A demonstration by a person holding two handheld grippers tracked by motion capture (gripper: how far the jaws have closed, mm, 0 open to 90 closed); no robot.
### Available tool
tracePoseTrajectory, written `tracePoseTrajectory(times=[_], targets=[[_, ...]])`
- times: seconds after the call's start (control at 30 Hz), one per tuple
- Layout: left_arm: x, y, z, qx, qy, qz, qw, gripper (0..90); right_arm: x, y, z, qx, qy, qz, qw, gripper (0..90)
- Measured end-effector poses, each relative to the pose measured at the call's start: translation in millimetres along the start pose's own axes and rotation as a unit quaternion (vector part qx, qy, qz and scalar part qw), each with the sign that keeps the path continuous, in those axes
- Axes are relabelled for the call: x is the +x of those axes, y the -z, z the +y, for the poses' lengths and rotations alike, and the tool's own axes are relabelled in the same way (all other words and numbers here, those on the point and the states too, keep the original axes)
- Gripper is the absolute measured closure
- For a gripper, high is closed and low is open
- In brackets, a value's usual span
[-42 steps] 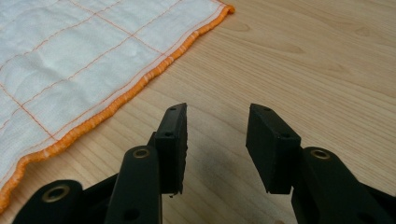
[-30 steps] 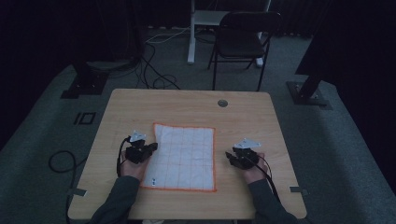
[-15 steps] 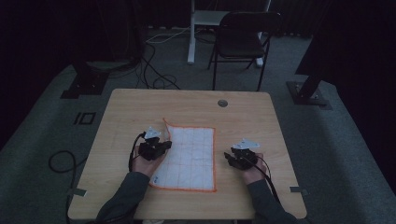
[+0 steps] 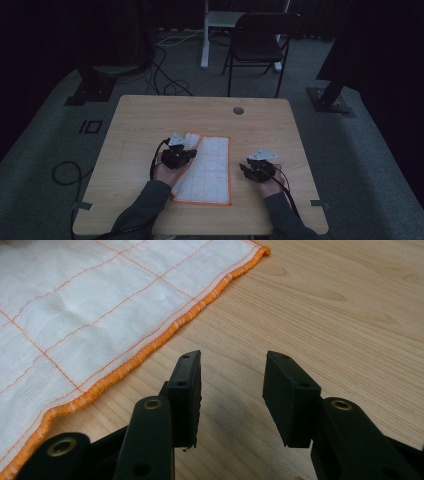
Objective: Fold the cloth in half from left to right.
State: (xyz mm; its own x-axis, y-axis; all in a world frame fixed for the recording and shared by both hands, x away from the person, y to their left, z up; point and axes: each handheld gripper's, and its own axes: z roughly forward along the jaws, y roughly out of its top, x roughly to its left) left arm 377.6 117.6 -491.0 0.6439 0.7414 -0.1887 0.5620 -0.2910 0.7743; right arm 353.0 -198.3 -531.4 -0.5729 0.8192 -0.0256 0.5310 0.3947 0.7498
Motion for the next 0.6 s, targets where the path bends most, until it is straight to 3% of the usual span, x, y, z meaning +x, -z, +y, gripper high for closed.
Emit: tracePoseTrajectory(times=[0.6], targets=[[-17.6, -20.1, 8.4, 0.004, -0.009, -0.027, 0.9996, 89.4, 1.1, -0.7, -0.2, 0.000, 0.001, 0.003, 1.0000, 59.2]])
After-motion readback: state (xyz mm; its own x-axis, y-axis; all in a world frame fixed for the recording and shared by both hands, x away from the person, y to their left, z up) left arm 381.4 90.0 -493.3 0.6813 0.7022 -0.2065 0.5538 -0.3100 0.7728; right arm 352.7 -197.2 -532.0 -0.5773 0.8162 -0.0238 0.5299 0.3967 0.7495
